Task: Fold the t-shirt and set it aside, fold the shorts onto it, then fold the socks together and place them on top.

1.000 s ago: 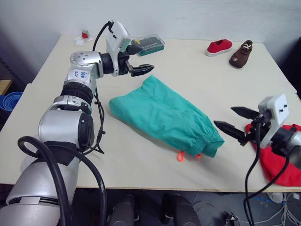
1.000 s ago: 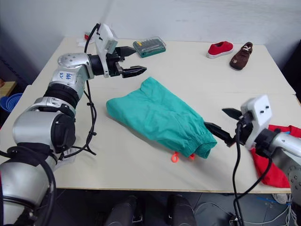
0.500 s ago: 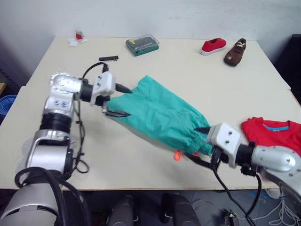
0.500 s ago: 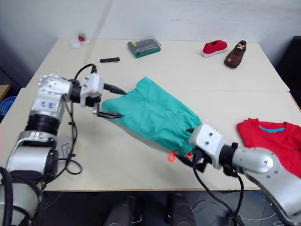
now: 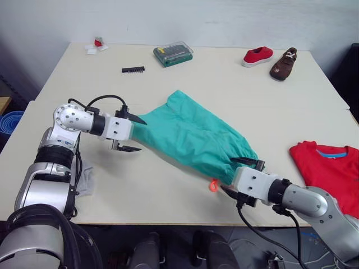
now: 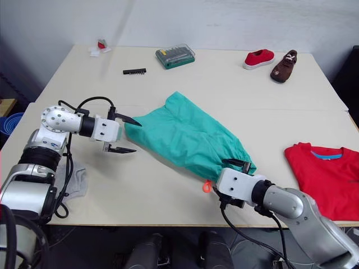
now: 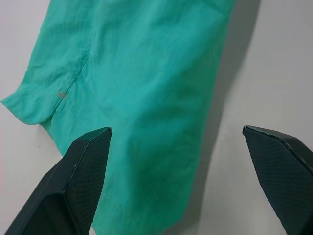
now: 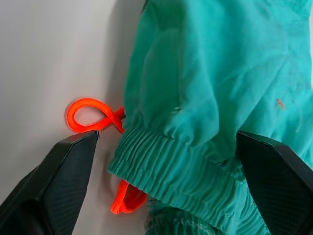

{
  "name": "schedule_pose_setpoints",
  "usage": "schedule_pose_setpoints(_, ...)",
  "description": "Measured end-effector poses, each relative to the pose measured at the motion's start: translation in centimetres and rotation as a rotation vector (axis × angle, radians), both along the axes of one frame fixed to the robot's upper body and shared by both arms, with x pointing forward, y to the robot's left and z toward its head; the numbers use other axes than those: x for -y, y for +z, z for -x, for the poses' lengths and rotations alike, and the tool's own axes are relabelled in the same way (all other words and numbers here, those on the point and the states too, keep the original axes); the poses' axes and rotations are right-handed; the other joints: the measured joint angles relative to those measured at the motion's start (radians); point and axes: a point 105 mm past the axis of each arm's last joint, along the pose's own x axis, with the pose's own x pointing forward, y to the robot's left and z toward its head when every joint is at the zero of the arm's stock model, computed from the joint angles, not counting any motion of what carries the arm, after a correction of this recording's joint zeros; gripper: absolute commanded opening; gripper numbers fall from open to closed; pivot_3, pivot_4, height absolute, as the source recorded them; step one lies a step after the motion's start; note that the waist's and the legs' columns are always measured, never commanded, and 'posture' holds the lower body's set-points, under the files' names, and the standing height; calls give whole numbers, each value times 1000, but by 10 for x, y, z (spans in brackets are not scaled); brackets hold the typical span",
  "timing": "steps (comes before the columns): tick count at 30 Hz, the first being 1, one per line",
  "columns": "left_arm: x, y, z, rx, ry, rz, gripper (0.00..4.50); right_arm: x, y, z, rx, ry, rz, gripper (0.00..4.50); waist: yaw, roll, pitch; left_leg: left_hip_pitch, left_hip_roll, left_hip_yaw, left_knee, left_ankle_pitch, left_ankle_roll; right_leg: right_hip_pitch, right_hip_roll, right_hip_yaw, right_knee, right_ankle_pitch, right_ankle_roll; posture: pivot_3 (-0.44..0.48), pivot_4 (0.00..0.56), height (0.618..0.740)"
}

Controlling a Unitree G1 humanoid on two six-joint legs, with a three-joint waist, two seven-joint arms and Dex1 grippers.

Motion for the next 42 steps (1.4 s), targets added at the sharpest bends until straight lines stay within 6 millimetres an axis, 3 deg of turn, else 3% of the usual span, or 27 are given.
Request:
schedule_pose_setpoints(4, 5, -5, -9, 49, 18, -12, 4500, 1, -10, -9, 37, -12, 36, 4476, -1, 0, 0, 0, 0, 0, 0, 0, 0, 0, 0, 0, 0, 0, 0, 0, 150, 740)
schedule_pose_setpoints(5, 5, -8, -10, 51, 26, -14, 4313, 0, -10, -10, 51, -9, 38, 4494, -2, 0, 0, 0, 0, 0, 0, 0, 0, 0, 1, 0, 1, 0, 0, 0, 150, 740)
schedule_pose_setpoints(8, 8, -12, -13, 62, 39, -2, 3580, 3, -10, -16, 104, -2, 79, 3895, -3, 0, 0, 0, 1, 0, 0, 0, 0, 0, 1, 0, 0, 0, 0, 0, 150, 740)
schedule_pose_setpoints(19, 14, -14, -18, 68, 46, -4, 40, 9, -15, -24, 170, 32, 129, 56, -2, 0, 0, 0, 0, 1, 0, 0, 0, 0, 1, 0, 1, 0, 0, 0, 150, 740)
schedule_pose_setpoints(25, 7, -21, 6, -96, -15, 46, 14, 23, -16, -16, 169, 172, 213, 22, -5, 0, 0, 1, 1, 2, 0, 0, 0, 0, 1, 0, 1, 0, 0, 0, 150, 740)
schedule_pose_setpoints(29, -13, -41, 54, -275, -32, 21, 14, 31, -18, -8, 168, 339, 255, 22, -32, 0, 0, 3, 3, 2, -1, 1, -2, 0, 2, 2, 1, -1, 0, 0, 150, 740)
schedule_pose_setpoints(34, -20, -52, 119, -395, 44, 24, 14, 32, -21, 3, 166, 553, 264, 22, -36, 1, 1, 10, 2, 3, -3, 0, -3, 4, 1, 6, -2, -2, -2, 0, 150, 740)
schedule_pose_setpoints(42, -25, -48, 159, -393, 253, 91, 14, 26, -27, 3, 208, 748, 277, 22, -26, 2, 1, 16, 3, 2, -4, -1, -5, 8, 0, 8, 1, -5, -6, 0, 150, 740)
